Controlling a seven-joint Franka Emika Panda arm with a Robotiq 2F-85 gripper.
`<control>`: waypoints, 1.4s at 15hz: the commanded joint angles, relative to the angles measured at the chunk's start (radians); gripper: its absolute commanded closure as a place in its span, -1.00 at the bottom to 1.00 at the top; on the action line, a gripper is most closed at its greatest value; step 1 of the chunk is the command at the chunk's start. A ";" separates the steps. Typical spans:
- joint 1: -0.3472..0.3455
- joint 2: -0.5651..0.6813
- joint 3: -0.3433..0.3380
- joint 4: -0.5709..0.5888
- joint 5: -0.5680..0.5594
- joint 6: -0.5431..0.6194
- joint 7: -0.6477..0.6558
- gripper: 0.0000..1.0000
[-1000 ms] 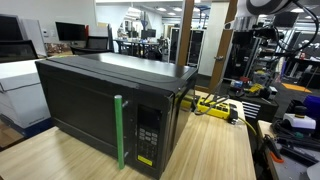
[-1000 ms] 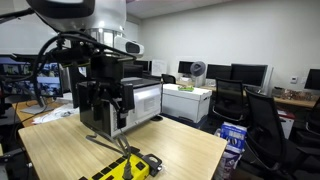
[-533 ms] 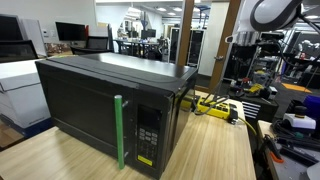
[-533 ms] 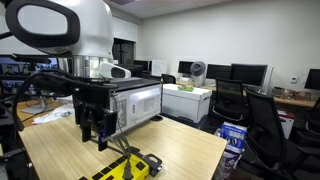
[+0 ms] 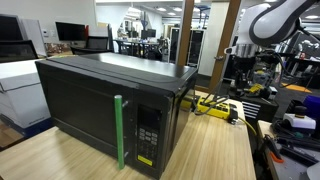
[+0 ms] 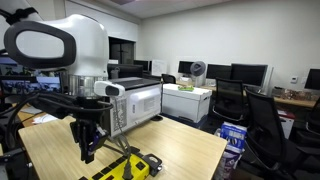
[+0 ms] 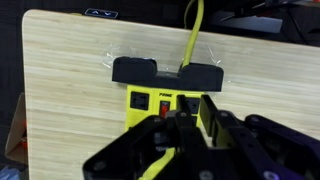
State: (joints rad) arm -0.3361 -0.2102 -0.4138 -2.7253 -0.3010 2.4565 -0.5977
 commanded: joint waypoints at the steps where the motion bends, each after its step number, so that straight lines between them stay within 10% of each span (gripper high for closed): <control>1: -0.001 0.052 0.012 -0.006 -0.004 0.059 0.007 0.99; 7: -0.001 0.079 0.031 0.002 -0.016 0.068 0.014 0.95; 8: -0.002 0.079 0.033 0.002 -0.020 0.066 0.014 0.45; 9: -0.005 0.081 0.042 0.007 -0.048 0.046 0.022 0.44; 10: -0.003 0.063 0.031 -0.001 -0.006 0.047 0.001 0.87; 13: -0.003 0.067 0.036 -0.001 -0.022 0.047 0.002 0.47; 21: -0.003 0.070 0.037 0.000 -0.022 0.047 0.002 0.44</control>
State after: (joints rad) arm -0.3353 -0.1380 -0.3811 -2.7255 -0.3235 2.5062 -0.5966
